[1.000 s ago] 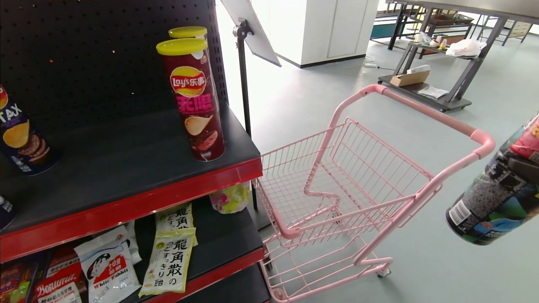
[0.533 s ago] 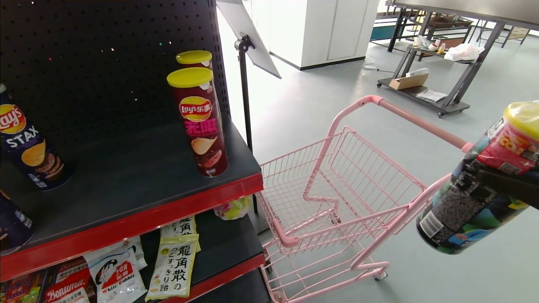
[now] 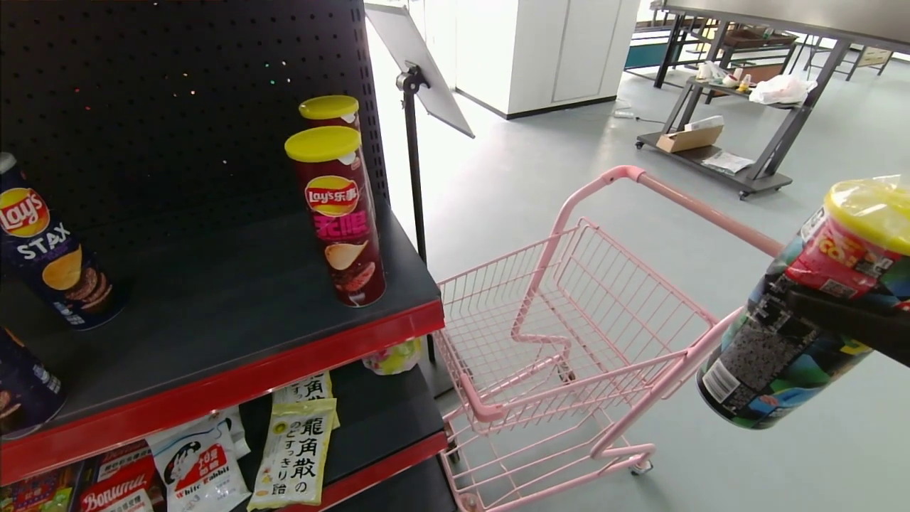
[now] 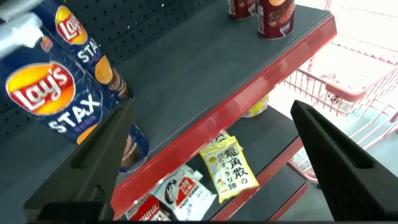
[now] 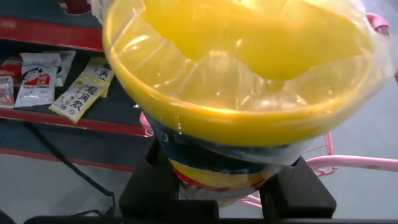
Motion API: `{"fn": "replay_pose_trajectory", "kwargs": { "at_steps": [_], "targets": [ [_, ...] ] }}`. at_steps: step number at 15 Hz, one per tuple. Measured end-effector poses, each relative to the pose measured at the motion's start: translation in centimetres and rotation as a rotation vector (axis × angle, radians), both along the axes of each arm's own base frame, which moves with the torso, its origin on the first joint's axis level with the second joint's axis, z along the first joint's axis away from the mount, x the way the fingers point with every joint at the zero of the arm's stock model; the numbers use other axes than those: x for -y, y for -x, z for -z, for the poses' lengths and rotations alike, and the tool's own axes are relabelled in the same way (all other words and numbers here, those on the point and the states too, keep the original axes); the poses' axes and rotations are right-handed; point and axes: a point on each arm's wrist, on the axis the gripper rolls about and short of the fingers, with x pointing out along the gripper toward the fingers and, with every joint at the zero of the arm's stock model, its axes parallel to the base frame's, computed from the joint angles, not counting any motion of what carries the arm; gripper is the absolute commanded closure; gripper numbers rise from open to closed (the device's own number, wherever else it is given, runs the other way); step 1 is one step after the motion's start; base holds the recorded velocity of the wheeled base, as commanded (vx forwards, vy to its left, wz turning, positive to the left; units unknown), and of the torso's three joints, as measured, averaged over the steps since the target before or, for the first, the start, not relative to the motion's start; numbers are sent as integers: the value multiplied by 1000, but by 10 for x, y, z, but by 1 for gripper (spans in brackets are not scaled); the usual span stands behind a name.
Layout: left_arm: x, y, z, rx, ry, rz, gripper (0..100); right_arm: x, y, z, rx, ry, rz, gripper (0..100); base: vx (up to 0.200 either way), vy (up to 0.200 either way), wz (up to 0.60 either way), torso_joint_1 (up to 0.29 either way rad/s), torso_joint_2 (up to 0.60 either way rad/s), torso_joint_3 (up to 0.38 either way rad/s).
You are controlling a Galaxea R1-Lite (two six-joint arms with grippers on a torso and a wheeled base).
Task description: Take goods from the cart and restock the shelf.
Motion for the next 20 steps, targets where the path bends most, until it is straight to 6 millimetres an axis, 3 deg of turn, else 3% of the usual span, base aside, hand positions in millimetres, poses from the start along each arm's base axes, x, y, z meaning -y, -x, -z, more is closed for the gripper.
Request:
{"fn": "replay_pose_trajectory", "kwargs": {
  "at_steps": [3,10,18,20],
  "targets": [
    [0,-2,-3,-2,-2,-2,0,0,0,1,-4,2,3,100,0,0,0,149,-377,-219],
    [0,-7,-6,-14,-85,-72,0,-1,-3,2,-13,12,4,100,0,0,0,6,-12,-7],
    [0,-10,-6,-28,-90,-72,0,-1,-6,4,-14,36,20,100,-200,0,0,4,1,-1],
    [0,-10,-5,-27,-89,-63,0,-2,-6,5,-17,37,19,100,0,0,300,-6,1,1]
  ]
}}
